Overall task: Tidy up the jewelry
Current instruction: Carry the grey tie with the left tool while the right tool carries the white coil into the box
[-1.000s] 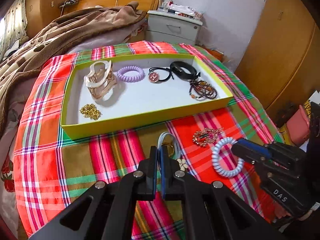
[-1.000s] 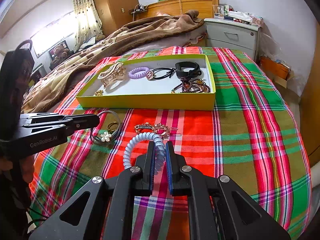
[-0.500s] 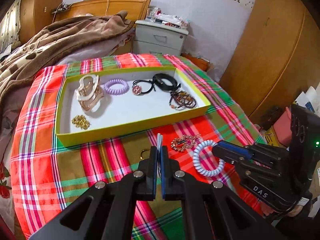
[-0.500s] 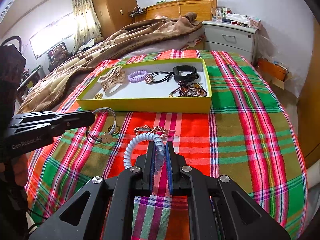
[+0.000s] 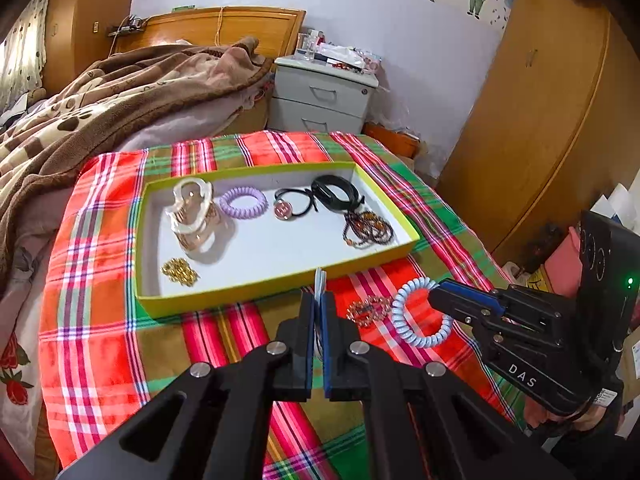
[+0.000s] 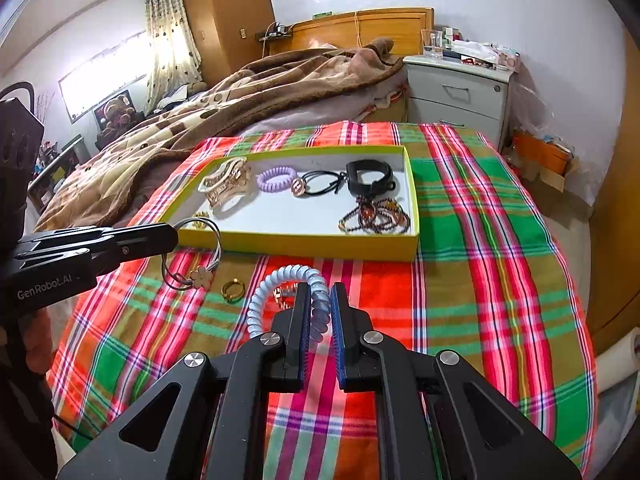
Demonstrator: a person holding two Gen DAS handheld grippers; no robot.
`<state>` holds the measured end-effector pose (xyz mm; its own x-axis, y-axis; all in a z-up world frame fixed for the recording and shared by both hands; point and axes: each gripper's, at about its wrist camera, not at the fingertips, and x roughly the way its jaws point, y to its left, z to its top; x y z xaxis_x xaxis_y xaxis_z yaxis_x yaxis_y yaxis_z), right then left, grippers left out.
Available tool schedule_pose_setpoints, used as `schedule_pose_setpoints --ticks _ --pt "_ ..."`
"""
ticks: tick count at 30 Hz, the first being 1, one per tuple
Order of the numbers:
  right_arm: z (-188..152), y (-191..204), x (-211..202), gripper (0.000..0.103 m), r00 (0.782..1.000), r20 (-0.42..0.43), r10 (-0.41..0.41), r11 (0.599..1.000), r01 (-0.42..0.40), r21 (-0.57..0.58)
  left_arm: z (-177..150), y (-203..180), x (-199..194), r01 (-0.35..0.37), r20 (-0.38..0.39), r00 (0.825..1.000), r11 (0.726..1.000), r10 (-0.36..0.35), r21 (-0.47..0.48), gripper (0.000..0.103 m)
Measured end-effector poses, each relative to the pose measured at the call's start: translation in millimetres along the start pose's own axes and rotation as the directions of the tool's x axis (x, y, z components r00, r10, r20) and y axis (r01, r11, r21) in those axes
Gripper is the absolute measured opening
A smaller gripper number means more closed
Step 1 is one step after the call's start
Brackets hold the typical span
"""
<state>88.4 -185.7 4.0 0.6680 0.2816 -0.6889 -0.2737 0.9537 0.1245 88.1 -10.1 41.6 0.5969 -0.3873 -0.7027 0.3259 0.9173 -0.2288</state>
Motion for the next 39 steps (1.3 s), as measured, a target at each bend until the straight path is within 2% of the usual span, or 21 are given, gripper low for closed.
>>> schedule_pose_setpoints --ticks 12,21,39 --pt "40 0 19 0.010 1.000 0.009 0.011 1.000 -0.011 0.005 34 22 5 -0.007 0.030 1.000 1.000 0.008 -0.026 0.003" --pt "61 -6 54 0.010 1.000 -0.029 0.008 1.000 -0.007 0.025 63 33 36 0.008 0.011 1.000 0.999 -0.007 -0.043 0.003" --pt "71 -13 113 0.010 0.992 -0.123 0.025 0.999 -0.020 0.042 100 41 96 0.026 -0.045 0.999 0.999 -0.028 -0.042 0.003"
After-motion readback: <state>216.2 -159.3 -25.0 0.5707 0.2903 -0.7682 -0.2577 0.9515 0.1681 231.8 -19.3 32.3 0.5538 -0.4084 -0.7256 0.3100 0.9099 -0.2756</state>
